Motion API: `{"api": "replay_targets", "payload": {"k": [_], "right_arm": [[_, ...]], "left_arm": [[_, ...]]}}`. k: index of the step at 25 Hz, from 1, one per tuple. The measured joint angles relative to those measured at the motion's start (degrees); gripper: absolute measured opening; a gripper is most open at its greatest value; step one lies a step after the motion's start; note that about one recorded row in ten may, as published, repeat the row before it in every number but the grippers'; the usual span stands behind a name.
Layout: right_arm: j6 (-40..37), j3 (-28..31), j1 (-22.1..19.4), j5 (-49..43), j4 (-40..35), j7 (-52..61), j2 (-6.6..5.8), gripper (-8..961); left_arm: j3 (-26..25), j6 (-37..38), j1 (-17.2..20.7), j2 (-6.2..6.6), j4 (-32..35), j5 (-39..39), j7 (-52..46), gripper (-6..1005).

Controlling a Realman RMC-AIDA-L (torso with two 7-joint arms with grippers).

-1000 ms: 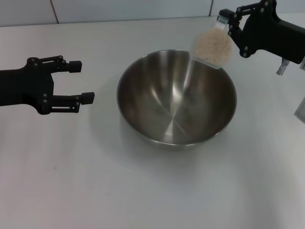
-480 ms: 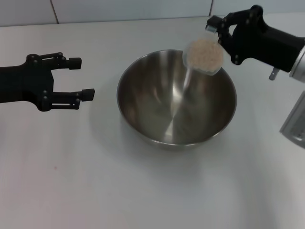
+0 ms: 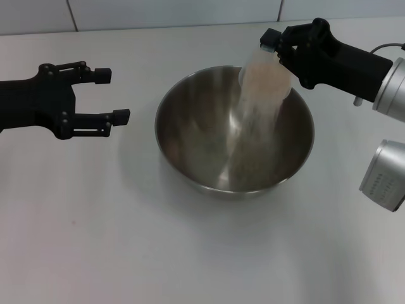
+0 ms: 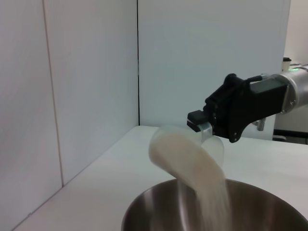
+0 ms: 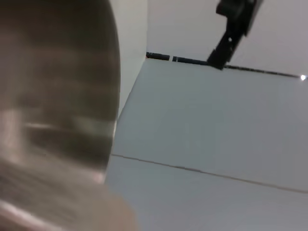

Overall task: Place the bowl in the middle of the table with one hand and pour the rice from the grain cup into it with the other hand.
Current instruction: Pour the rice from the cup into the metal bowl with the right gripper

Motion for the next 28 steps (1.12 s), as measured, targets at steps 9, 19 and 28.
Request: {"api": "replay_targets", "payload": {"k": [9, 19, 28], "right_arm": [[0.24, -0.79, -0.89, 0.01, -0.88, -5.63, -0.02, 17], [1.69, -4.71, -3.13, 0.02, -3.80, -11.29, 0.00, 19], [3.37, -6.74, -4.25, 0.07, -4.99, -14.61, 0.02, 20]], "left_arm": [[0.00, -0.28, 0.14, -0.51, 0.69, -0.03, 0.00, 842], [0.00, -0.90, 0.01, -0.63, 0.80, -0.09, 0.00, 842], [0.00, -1.52, -0.01, -0.62, 0.89, -0.12, 0.00, 842]]}}
